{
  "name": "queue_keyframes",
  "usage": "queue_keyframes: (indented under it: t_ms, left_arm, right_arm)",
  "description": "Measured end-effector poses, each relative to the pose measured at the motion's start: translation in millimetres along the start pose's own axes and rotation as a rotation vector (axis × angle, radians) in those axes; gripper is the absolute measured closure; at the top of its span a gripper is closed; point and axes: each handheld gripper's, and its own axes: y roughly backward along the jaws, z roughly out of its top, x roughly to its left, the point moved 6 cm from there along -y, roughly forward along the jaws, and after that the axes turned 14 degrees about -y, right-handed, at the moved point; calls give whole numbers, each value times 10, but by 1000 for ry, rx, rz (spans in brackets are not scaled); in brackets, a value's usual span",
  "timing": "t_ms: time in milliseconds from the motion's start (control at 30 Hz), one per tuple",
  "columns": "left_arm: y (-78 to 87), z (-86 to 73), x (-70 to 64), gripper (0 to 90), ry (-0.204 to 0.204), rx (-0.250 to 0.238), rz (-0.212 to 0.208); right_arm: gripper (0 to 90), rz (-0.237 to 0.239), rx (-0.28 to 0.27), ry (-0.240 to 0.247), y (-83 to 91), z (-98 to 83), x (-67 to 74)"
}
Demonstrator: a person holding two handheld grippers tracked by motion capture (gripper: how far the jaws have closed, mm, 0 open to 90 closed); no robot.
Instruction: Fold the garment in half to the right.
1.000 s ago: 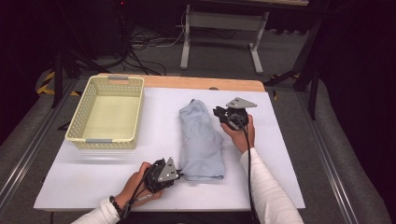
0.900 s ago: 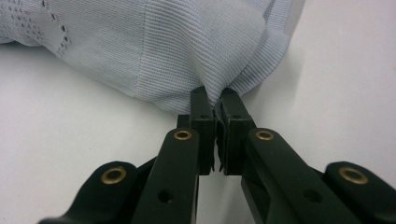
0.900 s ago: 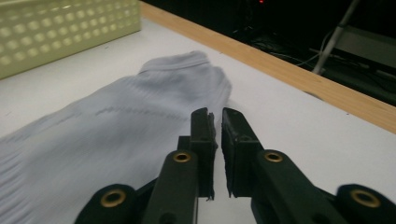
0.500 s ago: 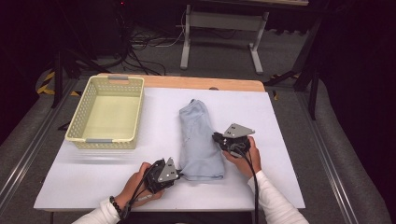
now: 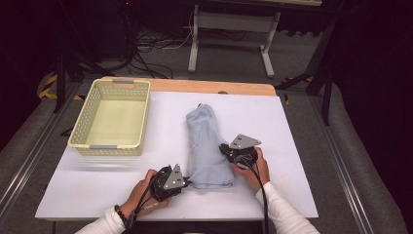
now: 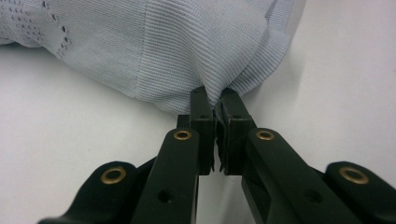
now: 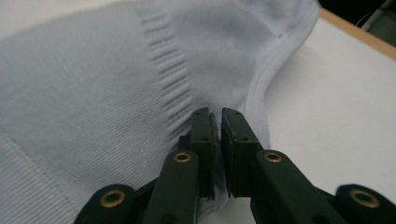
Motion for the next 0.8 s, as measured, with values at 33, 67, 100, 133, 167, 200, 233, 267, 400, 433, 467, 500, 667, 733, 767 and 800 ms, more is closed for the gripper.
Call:
queue_keyframes:
  t_ms: [33,67,100,133,167,200,233,267,400,433,467,500,667,733,767,800]
  left_arm:
    - [1,0,-3,858,1,2,2]
    - [1,2,-6,858,-1,4,4]
    - [0,3,-8,858,-3,4,8]
    - [0,4,-8,857,-2,4,8]
    - [-1,3,-7,857,0,4,8]
    - [1,1,-8,857,4,6,5]
    - [-1,2,-7,857,5,3,2]
    - [-3,3,-5,857,5,2,4]
    - [-2,4,-8,857,1,5,4]
    - [-2,4,-8,857,0,5,4]
    - [-2,4,-7,857,2,3,2]
    - [-4,4,0,857,2,0,3]
    - [16,17,-18,854,12,15,2]
    - [41,33,-50,846,2,18,-7]
    - [58,39,-62,832,-6,18,-11]
    - [77,44,-66,796,-10,23,-21]
  right_arm:
    - [839,5,16,2,-39,-24,4]
    - [840,11,25,-3,-68,-41,2]
    - [840,18,27,-9,-82,-47,1]
    - [840,21,28,-11,-85,-47,-3]
    - [842,22,31,-11,-86,-49,-2]
    - [843,21,32,-12,-89,-53,-1]
    - [843,20,34,-14,-97,-61,4]
    - [844,15,34,-11,-106,-66,8]
    - [836,-17,34,41,-59,-25,6]
    - [833,-24,17,36,-23,2,-7]
    - [825,-23,2,20,10,23,-15]
    - [822,-25,-10,8,29,37,-26]
    - [809,-36,41,-14,-60,-69,-50]
    - [779,-50,24,-13,16,-42,-40]
    - [775,-51,12,-19,60,-32,-29]
    - [774,-49,1,-27,101,-36,-18]
